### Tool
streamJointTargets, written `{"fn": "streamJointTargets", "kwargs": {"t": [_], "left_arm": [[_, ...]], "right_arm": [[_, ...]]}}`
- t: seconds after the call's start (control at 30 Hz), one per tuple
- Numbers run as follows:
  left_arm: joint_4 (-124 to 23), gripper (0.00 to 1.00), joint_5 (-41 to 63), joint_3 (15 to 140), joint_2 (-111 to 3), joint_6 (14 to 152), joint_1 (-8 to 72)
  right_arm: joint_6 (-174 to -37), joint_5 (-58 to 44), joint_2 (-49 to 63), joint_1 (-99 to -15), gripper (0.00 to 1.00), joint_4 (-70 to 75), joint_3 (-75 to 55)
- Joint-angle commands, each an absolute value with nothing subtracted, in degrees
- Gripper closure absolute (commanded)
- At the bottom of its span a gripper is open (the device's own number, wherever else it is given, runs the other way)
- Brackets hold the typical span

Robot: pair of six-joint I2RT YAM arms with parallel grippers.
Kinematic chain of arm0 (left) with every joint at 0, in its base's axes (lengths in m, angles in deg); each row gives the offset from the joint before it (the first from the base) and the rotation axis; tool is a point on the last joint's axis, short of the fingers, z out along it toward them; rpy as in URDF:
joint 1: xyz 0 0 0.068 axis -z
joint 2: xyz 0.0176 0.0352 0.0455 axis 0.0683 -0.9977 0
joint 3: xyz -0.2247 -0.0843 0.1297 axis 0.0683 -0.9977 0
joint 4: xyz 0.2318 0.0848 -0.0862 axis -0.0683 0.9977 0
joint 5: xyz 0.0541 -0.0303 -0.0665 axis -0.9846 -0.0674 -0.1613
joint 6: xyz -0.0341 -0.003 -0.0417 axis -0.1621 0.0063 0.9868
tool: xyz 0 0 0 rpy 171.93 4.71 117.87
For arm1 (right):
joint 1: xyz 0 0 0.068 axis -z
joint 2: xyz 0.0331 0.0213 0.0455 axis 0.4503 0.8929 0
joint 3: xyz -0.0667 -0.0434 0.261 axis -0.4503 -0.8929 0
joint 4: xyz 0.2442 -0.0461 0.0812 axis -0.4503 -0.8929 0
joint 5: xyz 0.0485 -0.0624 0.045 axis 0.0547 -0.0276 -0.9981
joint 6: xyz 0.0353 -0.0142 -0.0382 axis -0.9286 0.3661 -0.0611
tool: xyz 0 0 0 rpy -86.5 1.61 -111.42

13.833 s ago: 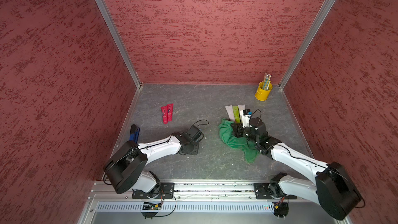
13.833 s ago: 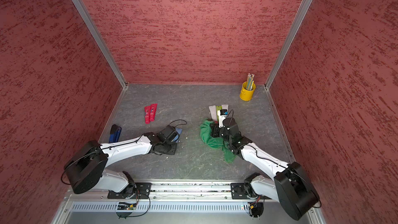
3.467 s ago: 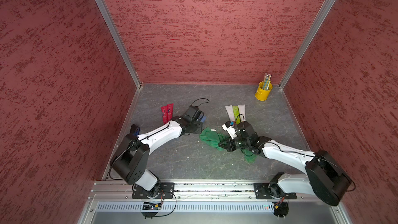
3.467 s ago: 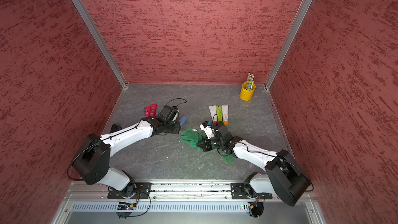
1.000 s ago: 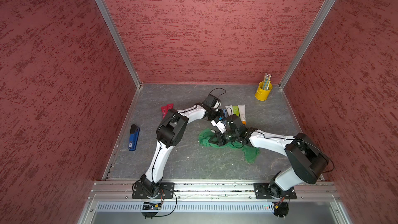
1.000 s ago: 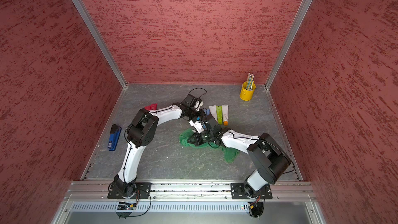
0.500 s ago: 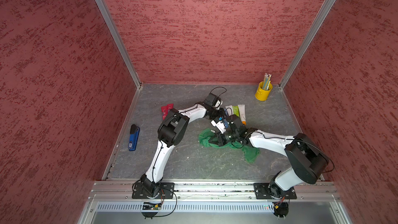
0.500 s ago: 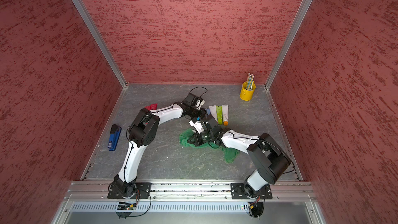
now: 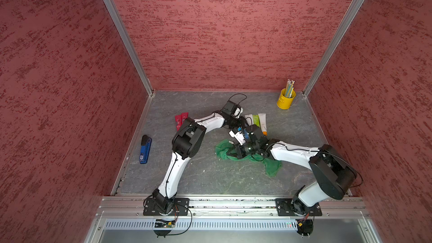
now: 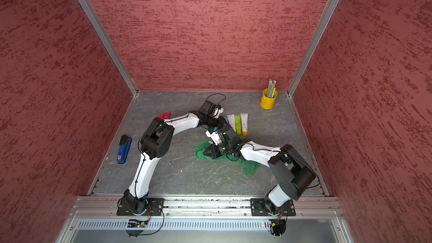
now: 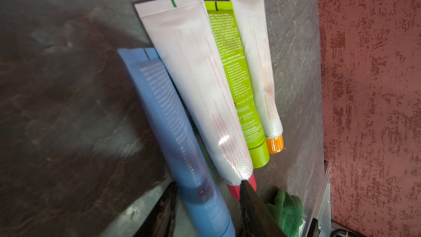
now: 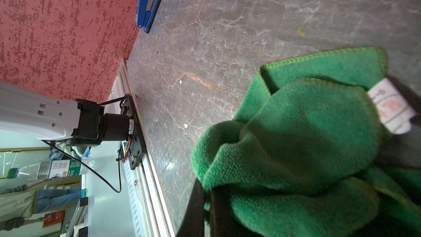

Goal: Wipe the surface of the toothpaste tube
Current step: Place the toothpaste at the center of the board.

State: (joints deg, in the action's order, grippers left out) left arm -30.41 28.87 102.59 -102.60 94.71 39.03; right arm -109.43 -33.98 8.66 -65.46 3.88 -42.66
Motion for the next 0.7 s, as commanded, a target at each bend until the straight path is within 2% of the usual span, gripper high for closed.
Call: {"fn": "streamJointTargets", "kwargs": {"t": [0.0, 0.3, 0.67], "left_arm": [[-31.14, 0.54, 26.82, 101.8, -102.0, 93.57, 39.27], [-24.66, 0.54, 16.54, 94.2, -92.83, 89.34, 37.85], [-18.94, 0.53, -0.81, 74.52, -66.56, 85.52, 32.18]], "right_arm": [[-109.23, -34.25, 8.79, -65.42, 1.0, 5.61, -43.41], [-109.17, -33.83, 8.62, -65.22, 1.0, 5.61, -43.53], [-109.5, -32.08, 8.86, -63.83, 1.0, 6.72, -44.6]]}}
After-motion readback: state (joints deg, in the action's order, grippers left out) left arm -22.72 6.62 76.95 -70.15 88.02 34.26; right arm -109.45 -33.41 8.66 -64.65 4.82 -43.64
